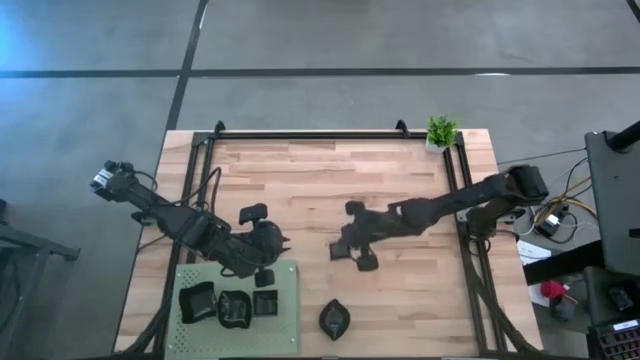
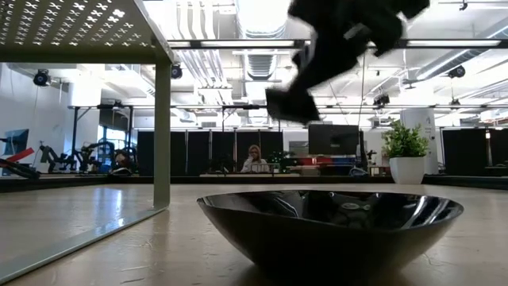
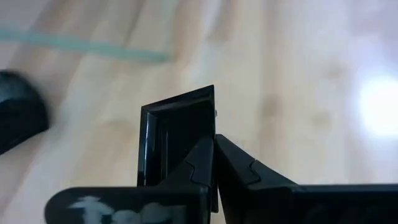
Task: Pick & Place Mini shaped plates
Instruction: Stack the black square plate on top of the other black square plate on the shelf
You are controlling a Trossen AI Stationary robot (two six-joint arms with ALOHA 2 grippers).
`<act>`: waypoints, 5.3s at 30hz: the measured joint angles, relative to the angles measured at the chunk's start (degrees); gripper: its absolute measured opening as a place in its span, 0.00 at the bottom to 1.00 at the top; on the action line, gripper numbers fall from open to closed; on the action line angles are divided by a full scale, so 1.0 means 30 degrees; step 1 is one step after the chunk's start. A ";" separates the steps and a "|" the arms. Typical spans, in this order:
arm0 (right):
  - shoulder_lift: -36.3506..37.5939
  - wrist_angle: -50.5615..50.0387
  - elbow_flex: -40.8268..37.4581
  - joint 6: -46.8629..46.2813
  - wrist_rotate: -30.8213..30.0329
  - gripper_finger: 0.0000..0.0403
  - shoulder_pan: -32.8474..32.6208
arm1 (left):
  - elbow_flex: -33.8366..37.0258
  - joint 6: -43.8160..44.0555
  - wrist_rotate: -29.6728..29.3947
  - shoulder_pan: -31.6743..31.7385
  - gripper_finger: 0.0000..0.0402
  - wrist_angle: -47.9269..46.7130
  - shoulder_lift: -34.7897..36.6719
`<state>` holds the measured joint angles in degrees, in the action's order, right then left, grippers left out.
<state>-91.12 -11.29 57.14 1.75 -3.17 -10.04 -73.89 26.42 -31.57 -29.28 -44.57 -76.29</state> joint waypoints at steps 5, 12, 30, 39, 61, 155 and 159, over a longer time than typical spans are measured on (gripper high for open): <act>0.1493 -0.0004 0.1208 0.1614 -0.4295 0.02 -0.0001 | 0.0007 -0.0968 -0.0737 -0.0007 0.21 0.1374 -0.0007; 0.1924 0.1886 0.2499 0.3659 -0.8012 0.02 -0.0015 | 0.0015 -0.2429 -0.4718 0.0015 0.21 0.3652 -0.0135; 0.1846 0.5991 0.2647 0.5007 -0.7984 0.02 -0.0022 | 0.0029 -0.3411 -0.9869 0.0812 0.21 0.5181 -0.1535; 0.1846 0.6540 0.2647 0.5363 -0.7961 0.02 -0.0022 | 0.0029 -0.3447 -0.9880 0.1777 0.21 0.5878 -0.1880; 0.1846 0.6753 0.2654 0.4863 -0.7965 0.02 -0.0022 | 0.0029 -0.3277 -0.9936 0.2331 0.00 0.6017 -0.1880; 0.6312 0.0399 0.2742 0.2391 -0.7888 0.42 -0.3738 | -0.0255 0.5215 1.5365 0.0801 0.16 -0.2683 -0.1326; 0.6312 0.0397 0.2742 0.2189 -0.7888 0.42 -0.3738 | -0.0391 0.5205 1.5394 0.0873 0.18 -0.2704 -0.1299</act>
<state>-72.18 -10.09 65.36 8.32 -26.83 -21.26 -75.06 42.03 14.61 -26.66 -52.69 -80.19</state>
